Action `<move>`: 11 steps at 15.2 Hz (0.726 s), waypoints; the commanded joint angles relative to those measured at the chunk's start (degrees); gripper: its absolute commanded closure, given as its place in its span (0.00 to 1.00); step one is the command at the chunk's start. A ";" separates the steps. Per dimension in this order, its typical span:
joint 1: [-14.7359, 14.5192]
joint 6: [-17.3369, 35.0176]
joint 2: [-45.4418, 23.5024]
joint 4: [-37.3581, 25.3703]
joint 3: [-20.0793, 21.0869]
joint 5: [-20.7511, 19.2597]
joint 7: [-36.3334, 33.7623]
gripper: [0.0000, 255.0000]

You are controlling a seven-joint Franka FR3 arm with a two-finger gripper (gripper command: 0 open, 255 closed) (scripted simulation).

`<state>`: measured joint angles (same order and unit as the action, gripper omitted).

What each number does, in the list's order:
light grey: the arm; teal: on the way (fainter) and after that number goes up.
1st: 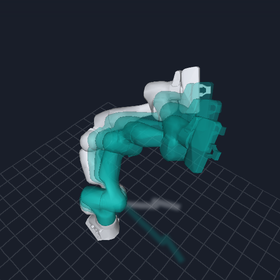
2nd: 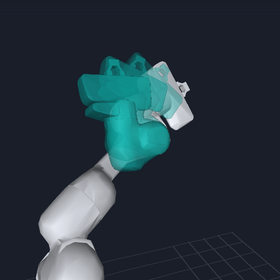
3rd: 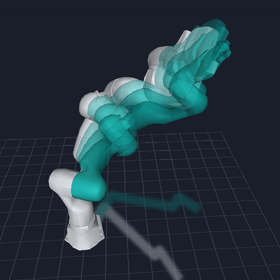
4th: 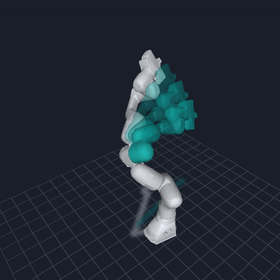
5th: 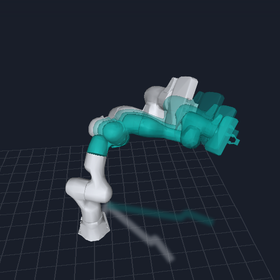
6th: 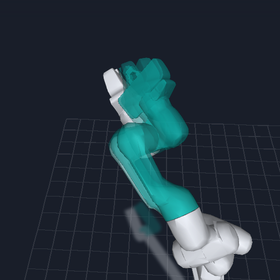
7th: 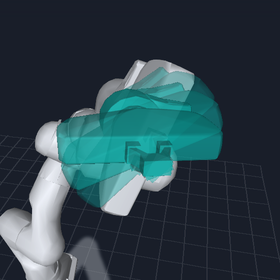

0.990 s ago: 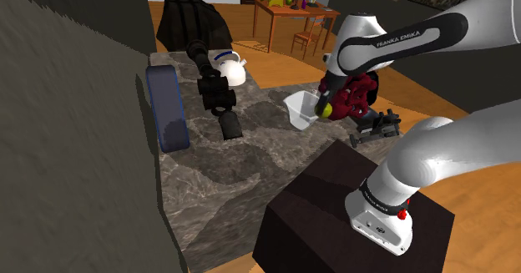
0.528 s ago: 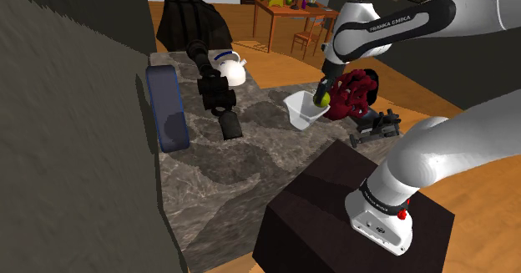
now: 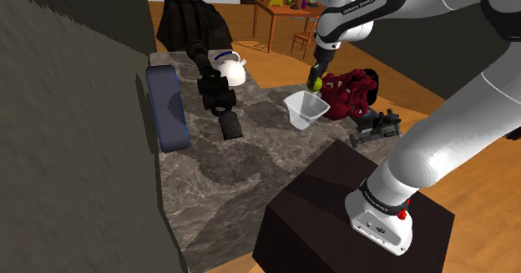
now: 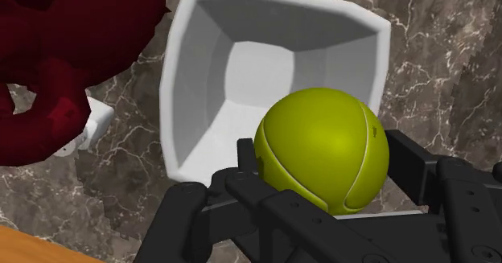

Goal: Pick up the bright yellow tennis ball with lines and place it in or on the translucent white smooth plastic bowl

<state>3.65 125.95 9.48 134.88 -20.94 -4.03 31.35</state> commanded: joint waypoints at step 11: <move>-0.25 9.01 -7.97 1.45 -0.86 3.36 2.83 1.00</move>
<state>3.43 134.07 2.13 136.07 -21.79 -0.98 33.98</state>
